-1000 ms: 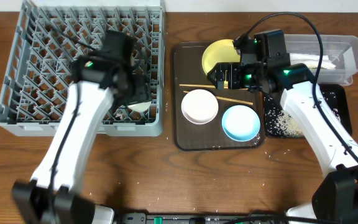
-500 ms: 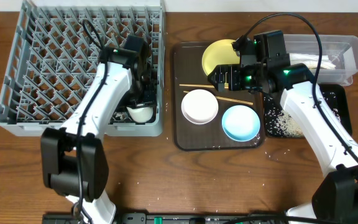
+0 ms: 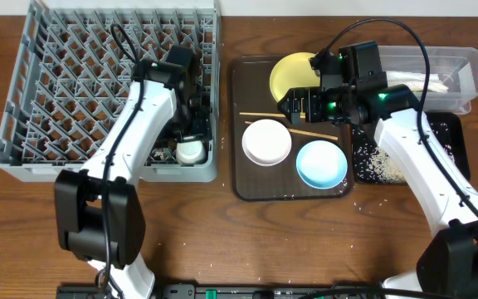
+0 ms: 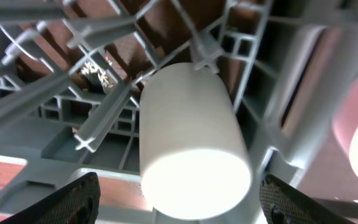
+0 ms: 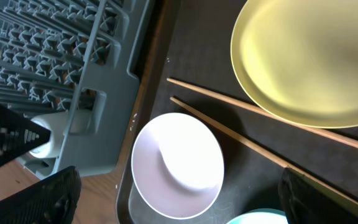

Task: Sort waste into correct bins and load items into the dishwasher
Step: 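Reach left gripper to the pink bowl on the brown tray and grasp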

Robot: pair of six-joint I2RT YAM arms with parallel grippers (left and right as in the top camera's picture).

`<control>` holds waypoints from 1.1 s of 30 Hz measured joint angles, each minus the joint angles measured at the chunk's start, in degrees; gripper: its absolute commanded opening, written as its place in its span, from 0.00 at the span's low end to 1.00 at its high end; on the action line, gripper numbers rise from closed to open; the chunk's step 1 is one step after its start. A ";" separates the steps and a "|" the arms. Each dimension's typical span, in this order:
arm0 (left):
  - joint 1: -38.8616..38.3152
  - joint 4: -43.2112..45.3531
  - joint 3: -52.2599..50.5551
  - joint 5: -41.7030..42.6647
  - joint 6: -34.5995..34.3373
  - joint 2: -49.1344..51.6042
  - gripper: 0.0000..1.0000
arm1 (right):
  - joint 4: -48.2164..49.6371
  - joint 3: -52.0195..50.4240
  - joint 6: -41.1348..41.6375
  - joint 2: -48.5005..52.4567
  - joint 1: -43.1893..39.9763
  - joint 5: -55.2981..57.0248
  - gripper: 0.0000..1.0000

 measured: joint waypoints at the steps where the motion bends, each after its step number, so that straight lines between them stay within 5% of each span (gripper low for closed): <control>1: -0.09 -0.15 0.72 0.33 0.72 -0.48 0.83 | -0.04 0.00 0.00 0.00 -0.09 0.00 0.99; 12: -12.20 7.72 3.63 5.66 11.21 -10.97 0.84 | -4.33 0.00 1.88 -9.42 -8.85 1.25 0.99; 23: -17.03 19.69 1.77 3.17 13.27 1.95 0.84 | -16.94 0.02 7.30 -30.75 -20.68 15.67 0.99; 33: -16.96 24.72 1.75 2.34 14.40 11.02 0.84 | -19.65 0.02 7.72 -32.26 -20.68 17.62 0.99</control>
